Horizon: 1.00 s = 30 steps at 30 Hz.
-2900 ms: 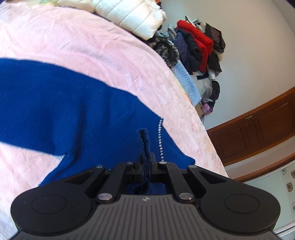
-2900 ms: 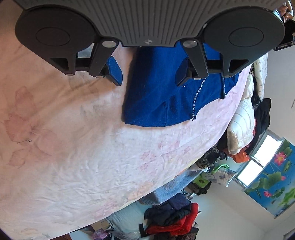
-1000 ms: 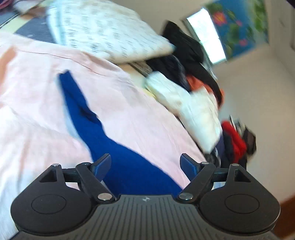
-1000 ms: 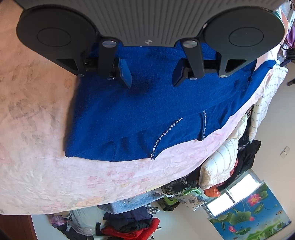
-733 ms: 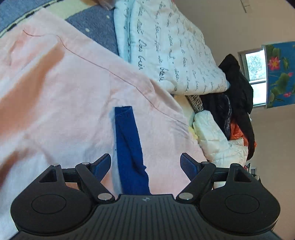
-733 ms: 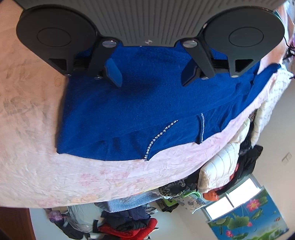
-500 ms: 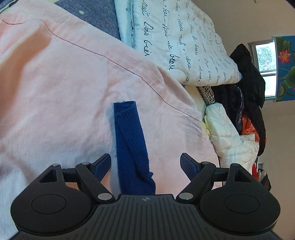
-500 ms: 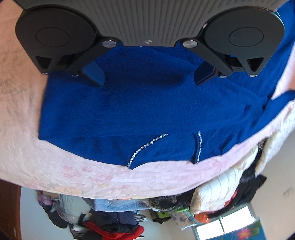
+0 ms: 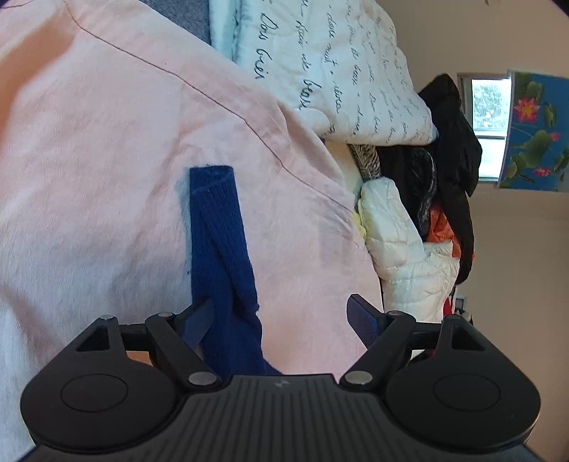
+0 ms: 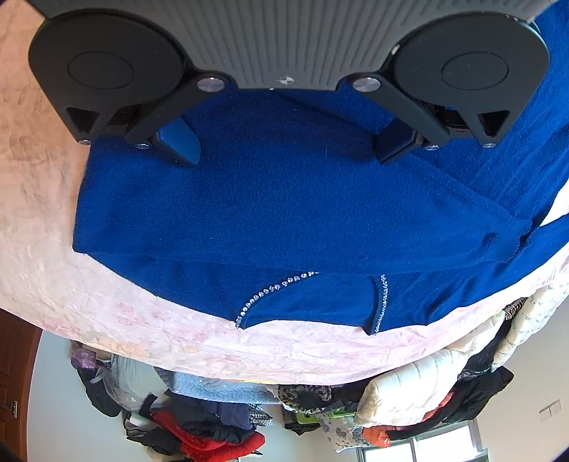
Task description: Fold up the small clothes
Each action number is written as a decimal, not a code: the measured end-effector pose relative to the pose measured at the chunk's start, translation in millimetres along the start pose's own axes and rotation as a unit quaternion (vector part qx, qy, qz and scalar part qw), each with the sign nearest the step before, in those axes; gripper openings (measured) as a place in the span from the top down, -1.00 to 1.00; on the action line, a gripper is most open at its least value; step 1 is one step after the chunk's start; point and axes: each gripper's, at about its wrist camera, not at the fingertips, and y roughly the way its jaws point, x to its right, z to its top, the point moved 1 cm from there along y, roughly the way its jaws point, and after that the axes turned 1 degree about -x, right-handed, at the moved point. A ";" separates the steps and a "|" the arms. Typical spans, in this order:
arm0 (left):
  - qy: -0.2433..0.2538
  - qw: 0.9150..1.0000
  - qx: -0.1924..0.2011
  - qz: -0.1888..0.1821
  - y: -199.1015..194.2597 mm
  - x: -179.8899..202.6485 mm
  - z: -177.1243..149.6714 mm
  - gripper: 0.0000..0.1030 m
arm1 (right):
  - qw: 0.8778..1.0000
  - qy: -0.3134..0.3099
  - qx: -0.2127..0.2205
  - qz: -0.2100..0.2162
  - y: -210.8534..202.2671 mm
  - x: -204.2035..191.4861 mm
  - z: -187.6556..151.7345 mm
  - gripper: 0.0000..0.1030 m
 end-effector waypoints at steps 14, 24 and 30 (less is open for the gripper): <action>0.017 0.997 0.040 0.069 32.1 -2.7 24.6 0.39 | 1.000 -0.006 0.008 -0.007 0.7 -3.8 -2.9 -0.94; 0.079 0.993 0.072 0.051 -4.1 30.4 -8.6 0.92 | 1.000 -0.007 0.020 -0.003 -0.8 -0.3 -5.9 -0.94; 0.055 0.994 0.002 -0.090 -31.2 47.0 -121.8 0.92 | 0.999 -0.008 0.032 -0.004 -1.1 -1.5 -9.2 -0.94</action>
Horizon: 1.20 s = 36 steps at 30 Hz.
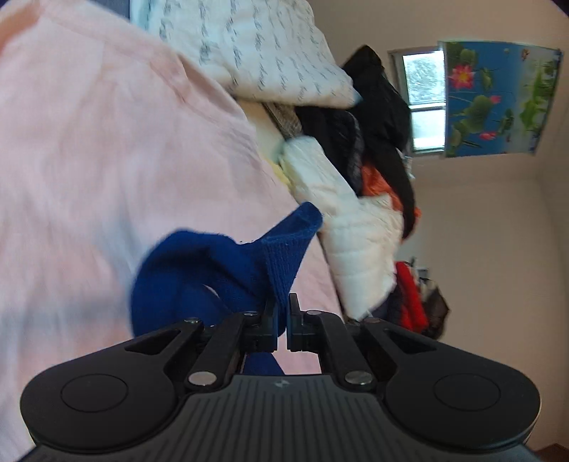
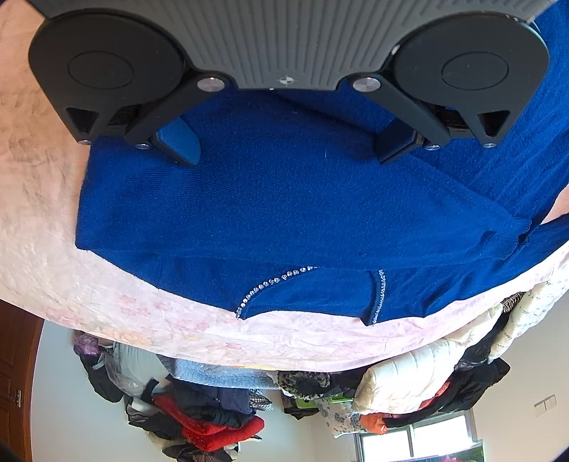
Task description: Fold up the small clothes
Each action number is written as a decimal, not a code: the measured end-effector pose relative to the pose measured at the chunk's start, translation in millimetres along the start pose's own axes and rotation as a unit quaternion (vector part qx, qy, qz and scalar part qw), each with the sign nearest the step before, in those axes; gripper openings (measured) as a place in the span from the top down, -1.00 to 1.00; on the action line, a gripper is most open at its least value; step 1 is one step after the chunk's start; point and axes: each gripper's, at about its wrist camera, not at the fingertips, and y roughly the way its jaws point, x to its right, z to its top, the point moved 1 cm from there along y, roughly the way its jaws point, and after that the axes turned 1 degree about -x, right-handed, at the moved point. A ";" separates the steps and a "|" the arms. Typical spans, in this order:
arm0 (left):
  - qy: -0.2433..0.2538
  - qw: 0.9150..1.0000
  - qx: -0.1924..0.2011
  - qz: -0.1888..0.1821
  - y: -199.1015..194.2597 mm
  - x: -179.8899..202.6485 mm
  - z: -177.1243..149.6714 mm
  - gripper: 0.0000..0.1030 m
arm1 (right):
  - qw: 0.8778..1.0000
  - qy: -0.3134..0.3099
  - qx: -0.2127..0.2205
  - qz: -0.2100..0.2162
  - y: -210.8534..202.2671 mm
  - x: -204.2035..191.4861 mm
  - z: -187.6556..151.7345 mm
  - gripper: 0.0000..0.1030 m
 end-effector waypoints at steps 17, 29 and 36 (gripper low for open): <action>0.101 0.944 -0.315 0.001 76.4 -14.7 -257.4 0.86 | 1.000 0.007 0.019 0.020 -3.6 5.7 -4.2 -0.95; 0.431 0.847 -0.312 0.007 27.3 4.4 -255.7 -0.83 | 0.995 0.084 -0.019 0.046 -14.4 13.0 16.0 -0.70; 0.503 0.823 -0.264 0.028 27.8 16.9 -264.6 -0.83 | 0.958 0.138 -0.033 0.250 -28.0 -47.0 66.5 -0.70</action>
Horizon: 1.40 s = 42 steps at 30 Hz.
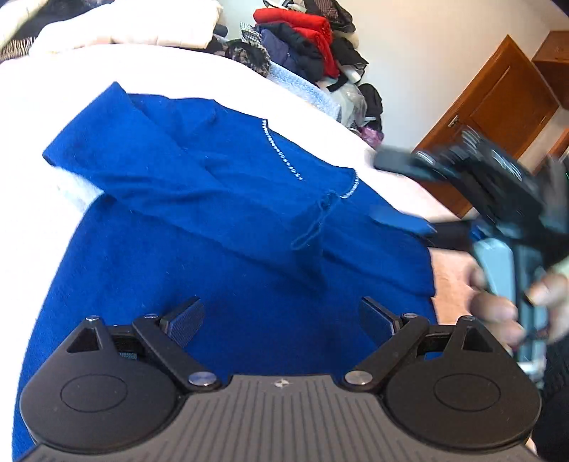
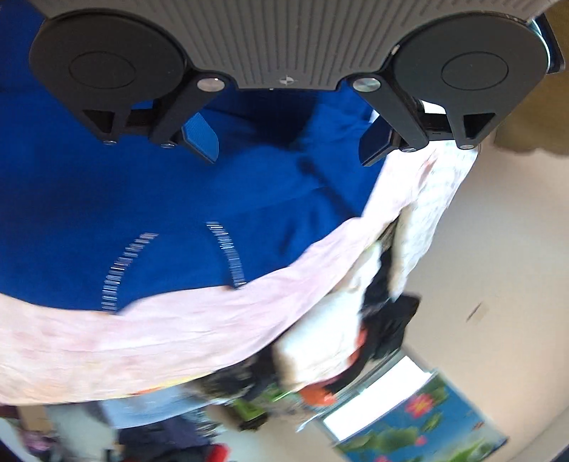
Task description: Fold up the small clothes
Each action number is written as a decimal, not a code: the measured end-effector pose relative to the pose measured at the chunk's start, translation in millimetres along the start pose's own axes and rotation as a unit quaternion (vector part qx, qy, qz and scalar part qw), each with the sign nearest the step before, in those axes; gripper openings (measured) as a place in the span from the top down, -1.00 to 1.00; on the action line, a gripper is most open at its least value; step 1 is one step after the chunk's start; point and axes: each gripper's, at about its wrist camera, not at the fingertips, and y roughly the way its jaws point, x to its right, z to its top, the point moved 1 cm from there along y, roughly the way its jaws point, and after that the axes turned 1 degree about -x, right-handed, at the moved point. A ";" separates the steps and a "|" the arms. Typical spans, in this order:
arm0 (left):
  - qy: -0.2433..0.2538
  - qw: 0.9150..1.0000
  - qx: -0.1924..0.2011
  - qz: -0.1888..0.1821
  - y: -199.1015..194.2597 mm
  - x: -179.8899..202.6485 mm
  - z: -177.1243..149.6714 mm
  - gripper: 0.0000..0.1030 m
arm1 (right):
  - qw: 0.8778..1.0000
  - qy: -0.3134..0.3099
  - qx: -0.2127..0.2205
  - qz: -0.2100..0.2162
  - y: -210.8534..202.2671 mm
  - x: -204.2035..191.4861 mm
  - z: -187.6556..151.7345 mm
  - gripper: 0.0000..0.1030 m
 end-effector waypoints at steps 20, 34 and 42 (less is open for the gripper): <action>-0.290 0.948 0.034 -0.130 21.7 -73.4 28.0 -0.83 | 0.675 -0.720 -0.017 -0.160 -13.9 -97.1 -94.7 0.66; -0.327 0.943 0.043 -0.045 29.8 -88.9 21.7 -0.83 | 0.985 0.164 -0.048 -0.023 -37.2 63.8 -39.9 0.01; -0.339 0.939 0.041 -0.050 29.0 -95.8 22.9 -0.83 | 0.959 0.277 -0.056 0.017 -10.7 72.1 -15.4 -0.11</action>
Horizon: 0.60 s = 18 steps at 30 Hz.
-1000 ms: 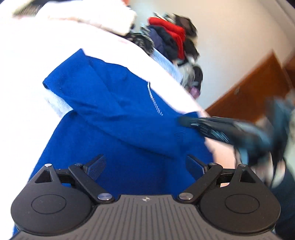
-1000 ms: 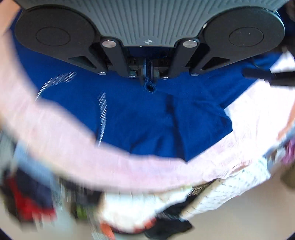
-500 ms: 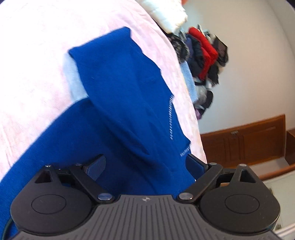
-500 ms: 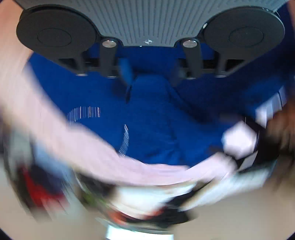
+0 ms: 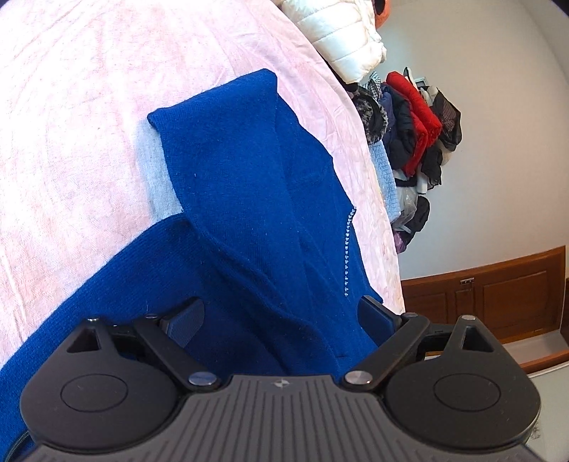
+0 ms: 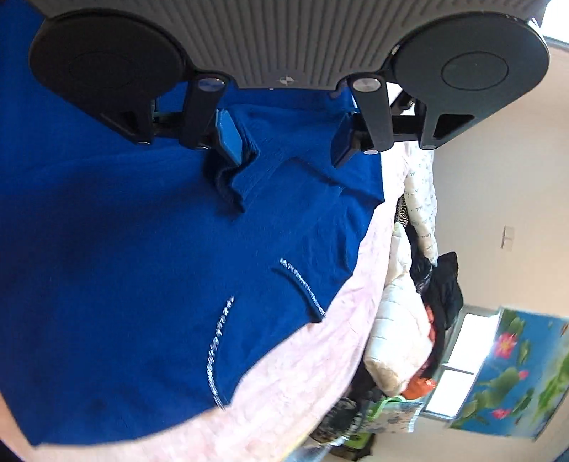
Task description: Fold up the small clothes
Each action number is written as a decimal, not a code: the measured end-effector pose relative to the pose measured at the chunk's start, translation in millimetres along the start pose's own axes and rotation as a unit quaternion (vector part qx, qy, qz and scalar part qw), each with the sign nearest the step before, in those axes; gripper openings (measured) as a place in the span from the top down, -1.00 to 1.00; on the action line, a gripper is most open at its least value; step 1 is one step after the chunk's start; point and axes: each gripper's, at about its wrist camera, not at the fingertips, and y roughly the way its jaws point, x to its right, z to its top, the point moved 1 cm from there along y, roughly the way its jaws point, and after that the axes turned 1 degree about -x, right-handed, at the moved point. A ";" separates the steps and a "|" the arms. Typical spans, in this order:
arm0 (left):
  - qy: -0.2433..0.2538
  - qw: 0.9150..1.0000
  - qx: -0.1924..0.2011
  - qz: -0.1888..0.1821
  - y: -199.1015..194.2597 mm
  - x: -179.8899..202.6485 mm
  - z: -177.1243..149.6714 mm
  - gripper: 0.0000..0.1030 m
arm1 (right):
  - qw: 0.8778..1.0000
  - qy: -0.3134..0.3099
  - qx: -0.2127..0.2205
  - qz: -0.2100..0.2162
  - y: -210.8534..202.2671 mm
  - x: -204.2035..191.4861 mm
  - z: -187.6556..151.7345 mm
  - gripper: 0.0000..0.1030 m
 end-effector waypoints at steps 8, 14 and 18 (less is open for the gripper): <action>0.031 1.000 -0.003 0.003 2.4 4.3 -3.4 -0.84 | 0.991 -0.081 0.008 -0.107 18.2 -10.2 26.6 -0.37; -0.023 1.000 -0.013 0.002 1.6 -0.1 7.7 -0.84 | 0.977 -0.175 -0.027 -0.121 46.3 -30.9 27.8 0.01; -0.063 0.998 -0.020 0.004 5.7 -4.6 14.0 -0.84 | 0.967 -0.216 -0.033 -0.130 49.5 -36.7 25.8 0.85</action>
